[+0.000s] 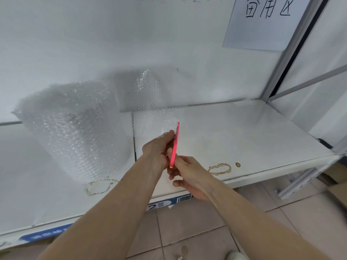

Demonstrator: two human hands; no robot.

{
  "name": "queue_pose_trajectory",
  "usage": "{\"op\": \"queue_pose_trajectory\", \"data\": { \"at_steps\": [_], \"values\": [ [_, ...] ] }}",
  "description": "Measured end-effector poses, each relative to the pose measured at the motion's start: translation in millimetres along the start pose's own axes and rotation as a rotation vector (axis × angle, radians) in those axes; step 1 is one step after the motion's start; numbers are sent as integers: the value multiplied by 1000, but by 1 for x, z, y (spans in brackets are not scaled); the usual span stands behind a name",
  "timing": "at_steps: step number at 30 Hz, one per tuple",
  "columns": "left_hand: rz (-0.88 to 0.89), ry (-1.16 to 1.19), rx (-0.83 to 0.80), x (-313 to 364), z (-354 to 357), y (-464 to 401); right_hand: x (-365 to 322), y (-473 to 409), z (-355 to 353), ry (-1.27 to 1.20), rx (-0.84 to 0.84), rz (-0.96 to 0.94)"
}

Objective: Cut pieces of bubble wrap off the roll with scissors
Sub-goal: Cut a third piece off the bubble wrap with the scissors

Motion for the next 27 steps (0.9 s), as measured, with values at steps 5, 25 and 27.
{"op": "queue_pose_trajectory", "data": {
  "at_steps": [5,25,27],
  "values": [
    [-8,23,-15,2,-1,-2,1,0,0,4,10,-21],
    [-9,-18,0,4,-2,1,2,-1,1,-2,4,-27],
    [-8,-18,2,5,-2,2,1,-2,1,0,7,-20]
  ]
}}
Point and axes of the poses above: each hand's wrist, its own y-axis away from the middle knuckle, its own z-axis out of the palm, x = y × z, the point moved 4 cm from there along -y, towards the middle knuckle, and after that the axes turned 3 degrees about -x, right-handed, at the moved point
